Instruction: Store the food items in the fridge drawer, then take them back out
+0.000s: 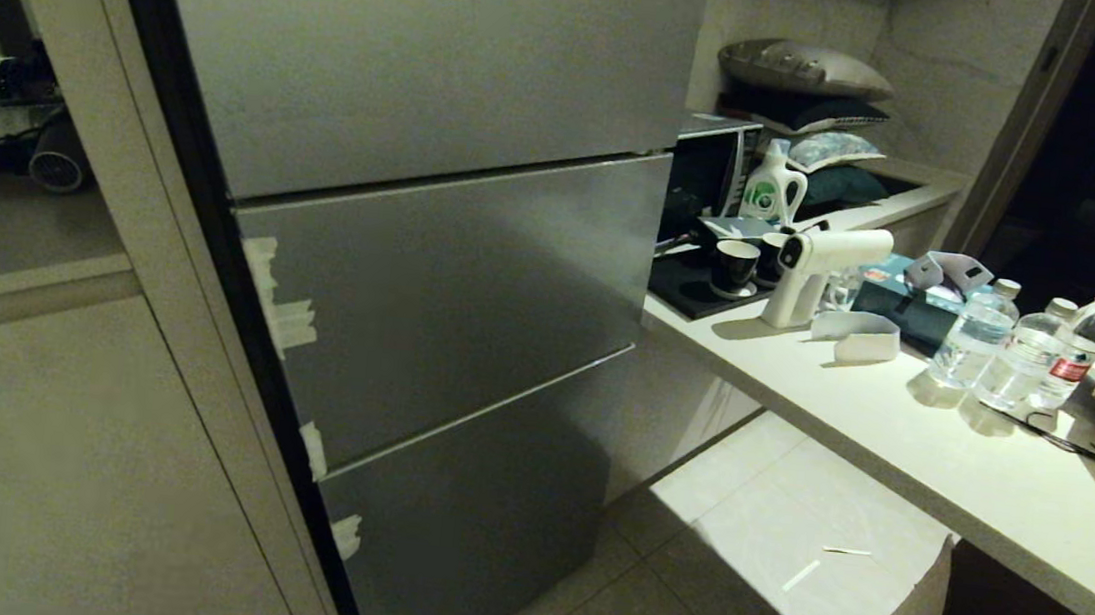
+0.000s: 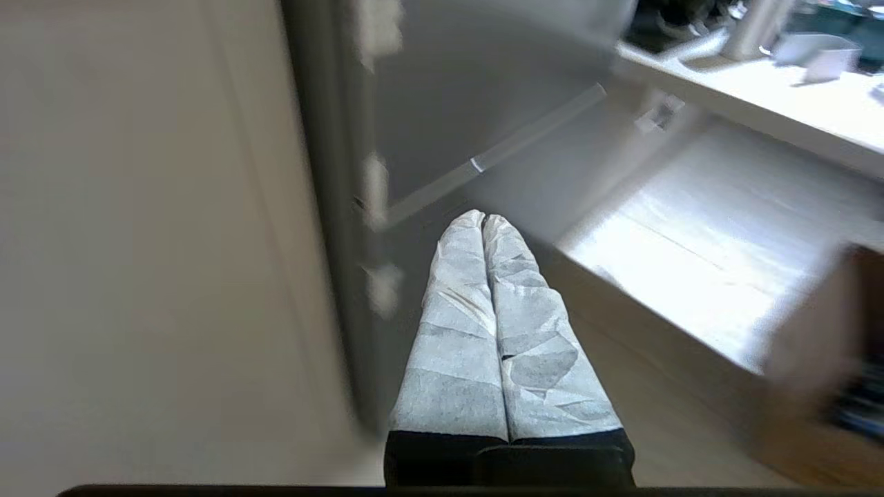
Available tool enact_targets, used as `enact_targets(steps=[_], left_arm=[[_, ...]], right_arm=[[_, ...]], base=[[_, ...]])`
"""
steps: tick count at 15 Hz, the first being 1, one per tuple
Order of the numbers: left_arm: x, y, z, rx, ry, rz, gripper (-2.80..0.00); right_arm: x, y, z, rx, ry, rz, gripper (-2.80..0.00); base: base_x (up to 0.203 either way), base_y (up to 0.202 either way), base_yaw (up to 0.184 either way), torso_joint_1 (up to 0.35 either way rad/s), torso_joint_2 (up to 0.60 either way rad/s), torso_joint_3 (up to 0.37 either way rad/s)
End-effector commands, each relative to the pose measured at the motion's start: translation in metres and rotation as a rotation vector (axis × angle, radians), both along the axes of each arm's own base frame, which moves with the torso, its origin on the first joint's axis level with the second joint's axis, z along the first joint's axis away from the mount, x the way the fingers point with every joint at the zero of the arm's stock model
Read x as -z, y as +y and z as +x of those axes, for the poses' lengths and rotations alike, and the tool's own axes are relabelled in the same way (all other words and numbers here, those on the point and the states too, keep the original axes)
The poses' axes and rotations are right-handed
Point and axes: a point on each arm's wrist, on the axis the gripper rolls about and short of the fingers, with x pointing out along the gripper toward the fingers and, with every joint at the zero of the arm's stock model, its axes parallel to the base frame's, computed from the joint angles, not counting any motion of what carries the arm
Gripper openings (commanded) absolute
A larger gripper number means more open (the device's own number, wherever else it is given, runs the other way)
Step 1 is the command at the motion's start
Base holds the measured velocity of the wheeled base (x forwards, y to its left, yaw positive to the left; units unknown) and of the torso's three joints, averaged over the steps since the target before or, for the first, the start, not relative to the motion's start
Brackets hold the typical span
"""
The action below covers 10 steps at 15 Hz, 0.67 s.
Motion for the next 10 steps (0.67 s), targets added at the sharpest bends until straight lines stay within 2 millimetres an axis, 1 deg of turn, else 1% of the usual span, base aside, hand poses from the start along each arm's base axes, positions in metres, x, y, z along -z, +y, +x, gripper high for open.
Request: enact_targets(steps=[1, 3, 6, 8, 9, 10], left_arm=[[-0.017, -0.002, 0.061, 0.011, 0.256, -0.107, -2.80], [-0.022, -0.003, 0.108, 0.001, 0.371, -0.223, -2.80], [-0.012, -0.005, 0.182, -0.035, 0.470, -0.382, -2.80], [-0.002, -0.006, 0.227, -0.054, 0.461, -0.464, -2.80], [0.001, -0.004, 0.245, -0.062, 0.432, -0.504, -2.80], [-0.002, 0.000, 0.262, -0.073, 0.385, -0.548, -2.80]], right_arm=[[0.003, 0.000, 0.001, 0.000, 0.010, 0.001, -2.80], [0.003, 0.000, 0.001, 0.000, 0.010, 0.001, -2.80], [0.003, 0.000, 0.001, 0.000, 0.010, 0.001, -2.80], [0.003, 0.000, 0.001, 0.000, 0.010, 0.001, -2.80], [0.003, 0.000, 0.001, 0.000, 0.010, 0.001, -2.80], [0.003, 0.000, 0.001, 0.000, 0.010, -0.001, -2.80]], base=[[0.000, 0.000, 0.000, 0.000, 0.00, 0.000], [0.000, 0.000, 0.000, 0.000, 0.00, 0.000], [0.000, 0.000, 0.000, 0.000, 0.00, 0.000], [0.000, 0.000, 0.000, 0.000, 0.00, 0.000], [0.000, 0.000, 0.000, 0.000, 0.00, 0.000], [0.000, 0.000, 0.000, 0.000, 0.00, 0.000]])
